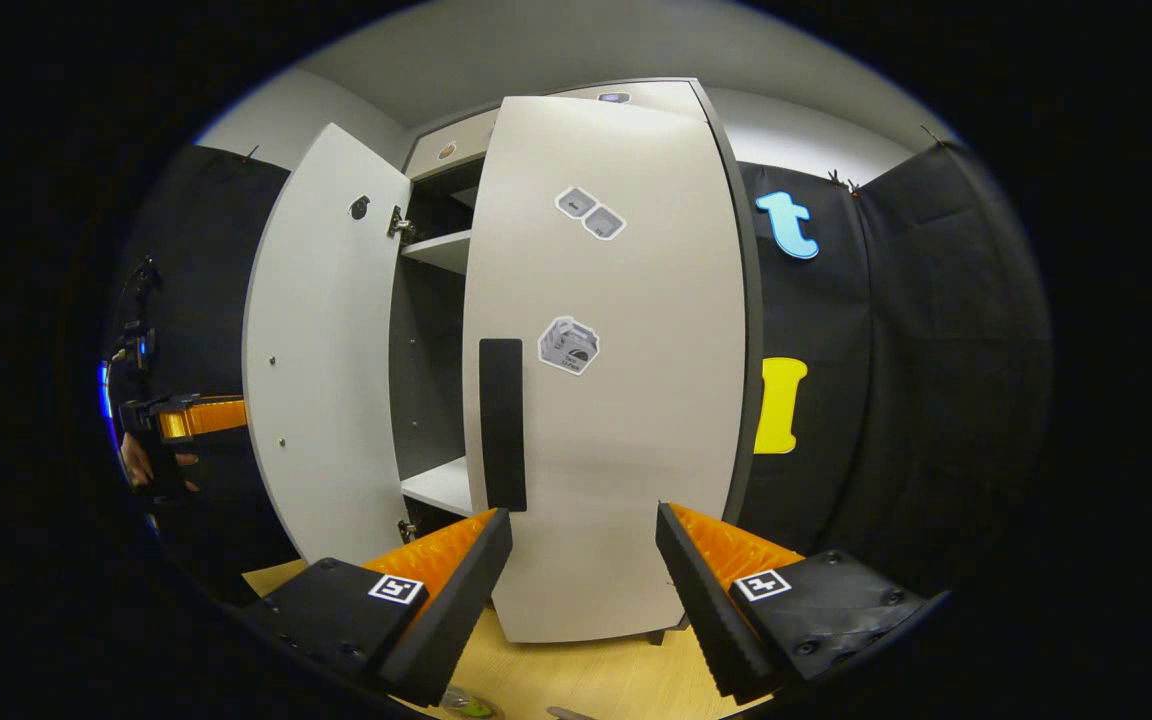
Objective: Grasp the bottle in the cabinet with the left hand and place it on the coaster, then close the right door with the right hand and the left door with the left hand.
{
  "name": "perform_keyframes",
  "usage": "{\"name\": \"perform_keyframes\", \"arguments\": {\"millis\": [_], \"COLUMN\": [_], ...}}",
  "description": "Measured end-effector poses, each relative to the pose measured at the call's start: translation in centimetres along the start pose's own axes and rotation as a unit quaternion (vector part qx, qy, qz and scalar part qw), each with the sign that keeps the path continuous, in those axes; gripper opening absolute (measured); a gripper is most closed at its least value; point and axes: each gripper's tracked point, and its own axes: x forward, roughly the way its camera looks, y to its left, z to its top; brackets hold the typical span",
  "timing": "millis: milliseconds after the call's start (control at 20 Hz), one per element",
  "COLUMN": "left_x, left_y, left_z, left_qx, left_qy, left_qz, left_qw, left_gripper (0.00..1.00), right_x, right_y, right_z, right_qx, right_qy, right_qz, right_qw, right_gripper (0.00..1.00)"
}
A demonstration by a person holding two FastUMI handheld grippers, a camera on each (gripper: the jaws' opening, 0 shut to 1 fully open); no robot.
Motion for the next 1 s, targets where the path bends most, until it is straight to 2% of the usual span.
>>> {"name": "perform_keyframes", "arguments": {"millis": [150,200,250,550,700,750,850,1000], "left_x": [1.7,2.1,2.6,6.8,9.6,10.3,10.9,11.1], "left_y": [-2.1,-2.7,-3.4,-8.9,-10.9,-11.5,-12.3,-12.2], "left_z": [-0.1,-0.2,-0.4,-0.2,-1.2,-1.4,-2.0,-2.2], "left_qx": [-0.012,-0.02,-0.028,-0.039,-0.025,-0.031,-0.042,-0.041], "left_qy": [-0.003,-0.004,-0.004,-0.02,-0.014,-0.011,-0.008,-0.005], "left_qz": [-0.024,-0.032,-0.039,-0.097,-0.096,-0.097,-0.104,-0.09], "left_qw": [1.0,0.999,0.999,0.994,0.995,0.995,0.994,0.995], "left_gripper": [0.92,0.87,0.91,0.93,0.94,0.92,0.94,0.95], "right_x": [0.2,0.3,0.3,0.7,0.5,0.4,0.2,0.1], "right_y": [-1.1,-1.3,-1.5,-2.7,-3.1,-3.1,-3.2,-3.4], "right_z": [-0.4,-0.4,-0.3,-0.1,-0.1,0.1,0.3,0.6], "right_qx": [0.0,0.001,0.004,0.005,0.008,0.009,0.009,0.012], "right_qy": [0.007,0.008,0.007,0.002,0.0,-0.002,-0.005,-0.006], "right_qz": [-0.006,-0.006,-0.006,-0.007,-0.008,-0.007,-0.005,-0.004], "right_qw": [1.0,1.0,1.0,1.0,1.0,1.0,1.0,1.0], "right_gripper": [0.97,0.96,0.97,0.96,0.96,0.96,0.96,0.96]}}
